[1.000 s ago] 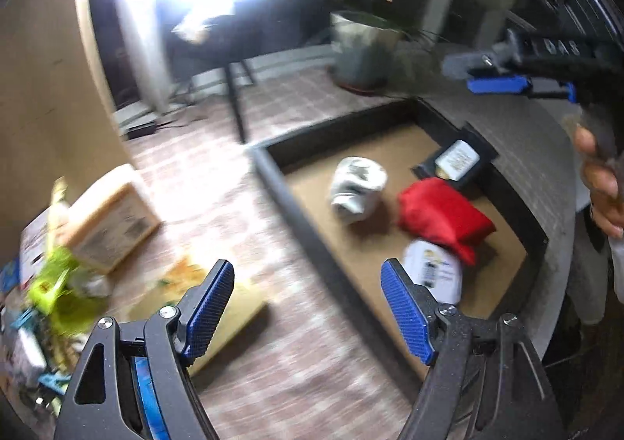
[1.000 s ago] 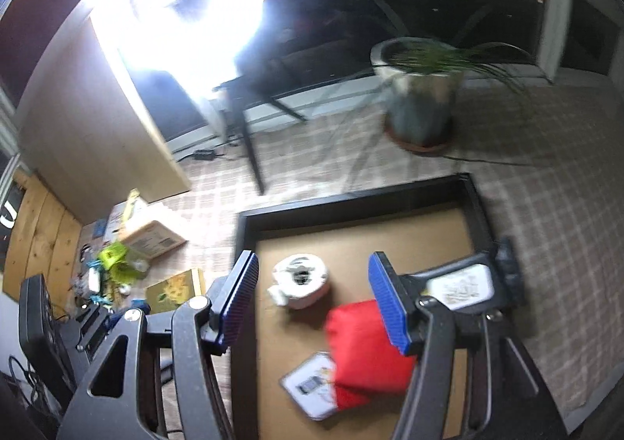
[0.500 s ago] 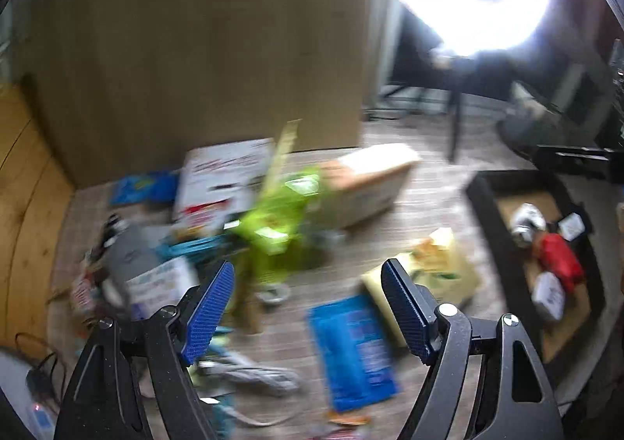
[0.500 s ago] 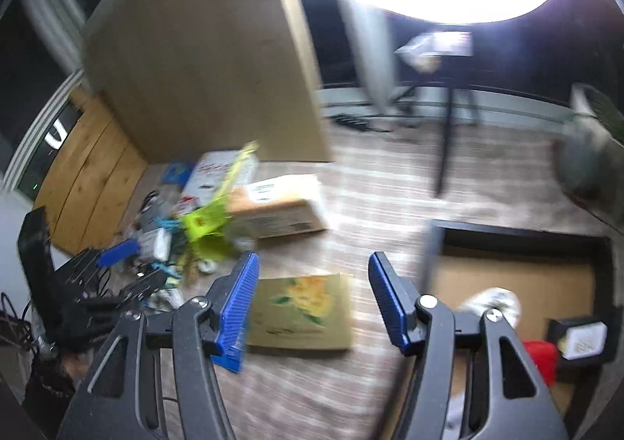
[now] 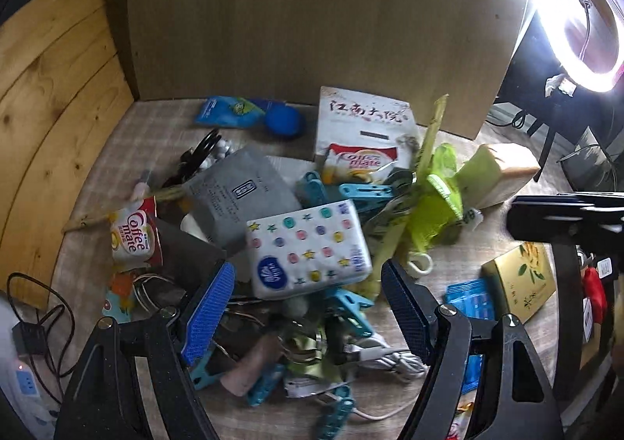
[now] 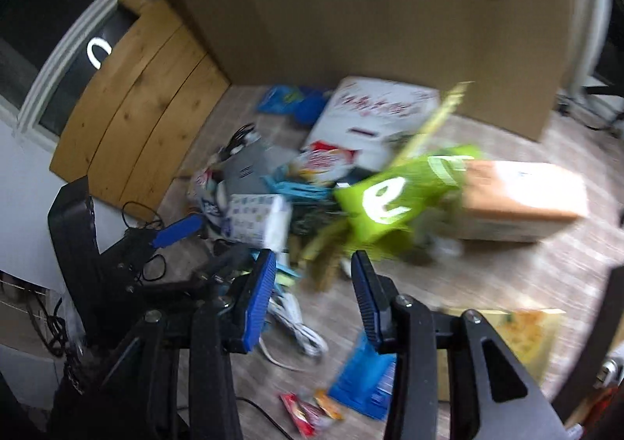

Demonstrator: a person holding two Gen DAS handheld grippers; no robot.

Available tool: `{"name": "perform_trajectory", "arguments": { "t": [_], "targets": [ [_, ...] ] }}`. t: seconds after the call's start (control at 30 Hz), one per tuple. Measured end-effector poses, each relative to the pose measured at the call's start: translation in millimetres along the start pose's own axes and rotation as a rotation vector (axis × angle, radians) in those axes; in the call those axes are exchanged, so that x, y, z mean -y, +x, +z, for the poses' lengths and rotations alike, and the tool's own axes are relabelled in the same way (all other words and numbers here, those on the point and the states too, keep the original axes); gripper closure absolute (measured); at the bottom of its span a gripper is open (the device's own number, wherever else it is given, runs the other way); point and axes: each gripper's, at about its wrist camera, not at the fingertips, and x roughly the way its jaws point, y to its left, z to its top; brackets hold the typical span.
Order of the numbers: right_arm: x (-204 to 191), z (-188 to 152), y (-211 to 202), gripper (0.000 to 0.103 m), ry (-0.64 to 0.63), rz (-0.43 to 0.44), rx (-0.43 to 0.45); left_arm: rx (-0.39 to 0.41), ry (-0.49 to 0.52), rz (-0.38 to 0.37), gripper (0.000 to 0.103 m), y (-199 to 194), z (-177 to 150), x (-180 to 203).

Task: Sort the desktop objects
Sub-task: 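Return to the pile and grasp the dotted tissue pack with the right tool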

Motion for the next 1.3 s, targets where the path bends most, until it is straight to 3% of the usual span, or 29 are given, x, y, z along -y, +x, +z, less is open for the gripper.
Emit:
{"name": "perform_trajectory", "arguments": {
  "t": [0.23,0.6,0.7,1.0,1.3],
  "targets": [
    [-24.4,17.6,57.9,0.063,0.021,0.041,-0.089,0.002,-0.014,-0.056,0.027,12.4,1.2,-14.2],
    [-32.5,27.4,105.8,0.064,0.052,0.037,-0.16,-0.017,-0.065,-0.128,0.026,29.3,3.7,-23.0],
    [-30.9,26.3,110.7,0.069,0.065,0.042,-0.161,-0.026,-0.067,-0.161,0.027,32.5,3.5,-19.9],
    [-27.4,24.8,101.2,0.071,0.089,0.071,-0.147,0.01,-0.057,-0.176,0.027,20.7,4.6,-14.5],
    [-17.2,15.3,46.6,0.071,0.083,0.081,-0.069,0.061,0.017,-0.191,0.027,-14.4,13.8,21.8]
  ]
}}
